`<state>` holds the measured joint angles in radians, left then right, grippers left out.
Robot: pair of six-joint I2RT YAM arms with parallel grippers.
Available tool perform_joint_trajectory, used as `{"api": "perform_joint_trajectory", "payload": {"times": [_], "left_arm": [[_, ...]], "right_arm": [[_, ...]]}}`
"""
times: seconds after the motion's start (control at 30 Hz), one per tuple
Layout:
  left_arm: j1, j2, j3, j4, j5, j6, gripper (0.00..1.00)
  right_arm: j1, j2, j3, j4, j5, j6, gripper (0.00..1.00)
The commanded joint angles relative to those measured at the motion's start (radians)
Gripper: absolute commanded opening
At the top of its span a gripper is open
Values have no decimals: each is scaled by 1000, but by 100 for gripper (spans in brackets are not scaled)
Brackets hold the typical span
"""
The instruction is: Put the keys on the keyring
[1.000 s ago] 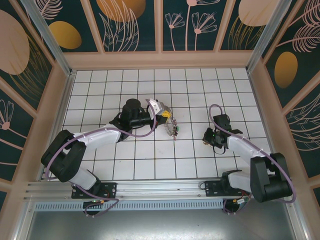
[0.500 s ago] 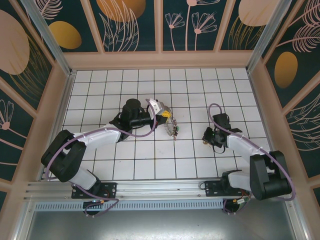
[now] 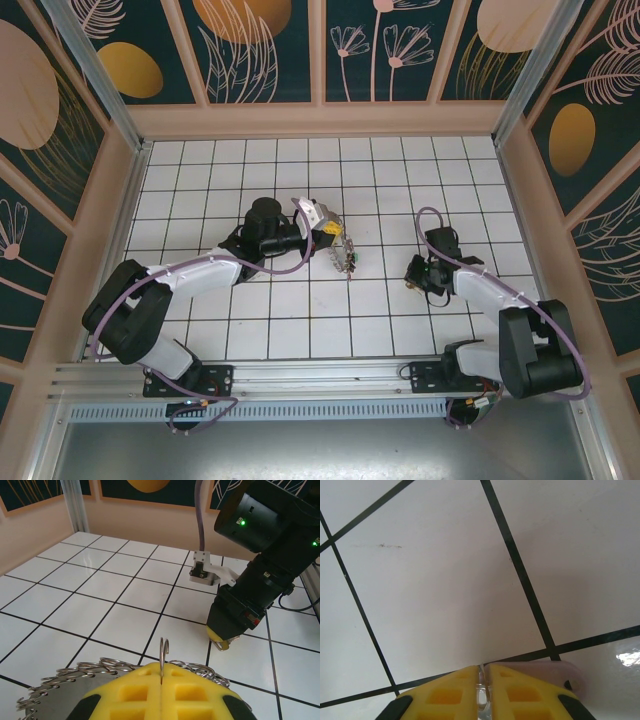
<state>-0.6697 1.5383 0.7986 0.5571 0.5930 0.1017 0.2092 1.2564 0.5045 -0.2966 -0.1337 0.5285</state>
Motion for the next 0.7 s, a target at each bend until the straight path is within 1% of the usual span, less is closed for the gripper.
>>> {"api": "perform_joint_trajectory", "payload": {"times": [0.0,0.33,0.67], "left_arm": [[-1,4,33,53,21,-13,0],[0,5,34,49,21,-12,0],[0,7,34,50,21,-13,0]], "right_arm": [[-3,11,23,-23,-17,-21,13],[-3,-5,23,-17,-18,-18,10],[-3,-8,29,-19,-26,-21,12]]}}
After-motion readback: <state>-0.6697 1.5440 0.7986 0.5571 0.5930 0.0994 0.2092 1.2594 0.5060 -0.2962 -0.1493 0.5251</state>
